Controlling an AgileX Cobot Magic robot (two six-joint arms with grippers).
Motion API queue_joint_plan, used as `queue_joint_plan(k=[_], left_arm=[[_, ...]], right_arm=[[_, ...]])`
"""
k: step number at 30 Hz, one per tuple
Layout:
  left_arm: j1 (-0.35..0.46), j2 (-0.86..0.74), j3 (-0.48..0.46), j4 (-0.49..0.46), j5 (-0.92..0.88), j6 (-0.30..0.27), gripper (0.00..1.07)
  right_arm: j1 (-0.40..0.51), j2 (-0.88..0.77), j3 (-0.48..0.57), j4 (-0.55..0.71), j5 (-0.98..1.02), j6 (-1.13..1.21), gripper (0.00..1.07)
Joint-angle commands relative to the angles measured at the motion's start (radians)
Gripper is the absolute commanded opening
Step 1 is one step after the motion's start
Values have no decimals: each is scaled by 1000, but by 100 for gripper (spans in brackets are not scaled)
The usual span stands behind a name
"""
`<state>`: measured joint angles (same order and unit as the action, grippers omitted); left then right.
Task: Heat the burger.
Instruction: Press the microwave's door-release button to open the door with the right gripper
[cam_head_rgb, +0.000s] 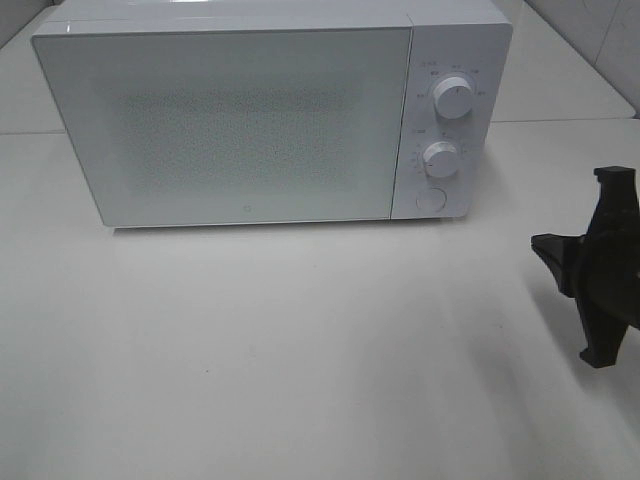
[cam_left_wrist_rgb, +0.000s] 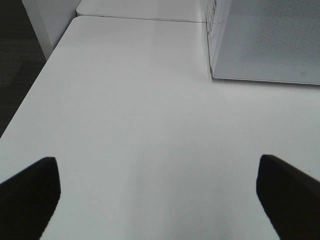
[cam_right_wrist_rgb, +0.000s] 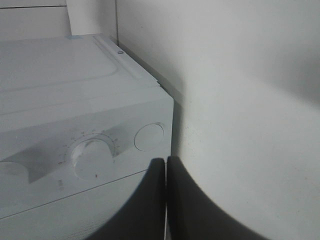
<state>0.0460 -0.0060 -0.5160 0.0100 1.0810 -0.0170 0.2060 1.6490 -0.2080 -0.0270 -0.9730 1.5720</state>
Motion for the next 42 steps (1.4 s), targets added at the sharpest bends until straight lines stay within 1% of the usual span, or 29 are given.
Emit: queue_joint_plan(k=[1, 3, 5, 6, 7, 8, 10, 11, 15, 17, 18, 19, 23, 25, 26, 28, 40, 42], left_arm=[[0, -16, 0, -4, -12, -6, 100], [0, -16, 0, -4, -12, -6, 100], [0, -16, 0, -4, -12, -6, 100], [0, -16, 0, -4, -12, -6, 100], [0, -16, 0, -4, -12, -6, 100], [0, -16, 0, -4, -12, -6, 100], [0, -16, 0, -4, -12, -6, 100], [0, -16, 0, -4, -12, -6, 100], [0, -16, 0, -4, -12, -6, 100], [0, -16, 0, -4, -12, -6, 100], [0, -16, 0, -4, -12, -6, 100], [0, -16, 0, -4, -12, -6, 100], [0, -16, 0, -4, -12, -6, 100], [0, -16, 0, -4, -12, -6, 100], [0, -16, 0, -4, -12, -6, 100], [0, -16, 0, -4, -12, -6, 100], [0, -16, 0, -4, -12, -6, 100], [0, -16, 0, -4, -12, -6, 100]], right_arm=[[42, 31, -27, 58, -23, 2, 0], [83, 68, -64, 97, -22, 2, 0], [91, 80, -75, 103, -22, 1, 0], [105, 98, -101, 113, -15, -2, 0], [105, 98, -101, 113, -15, -2, 0], [117, 118, -132, 120, 2, -3, 0], [122, 127, -144, 122, 7, -4, 0], [122, 149, -175, 120, 20, -5, 0], [122, 182, -213, 123, 32, -7, 0], [122, 212, -253, 123, 44, -10, 0], [122, 212, -253, 123, 44, -10, 0], [122, 233, -282, 123, 50, -10, 0], [122, 259, -319, 123, 70, -10, 0], [122, 277, -360, 123, 100, -25, 0], [122, 277, -360, 123, 100, -25, 0], [122, 304, -410, 123, 129, -32, 0], [122, 369, -486, 123, 158, -32, 0], [122, 393, -523, 123, 177, -32, 0]])
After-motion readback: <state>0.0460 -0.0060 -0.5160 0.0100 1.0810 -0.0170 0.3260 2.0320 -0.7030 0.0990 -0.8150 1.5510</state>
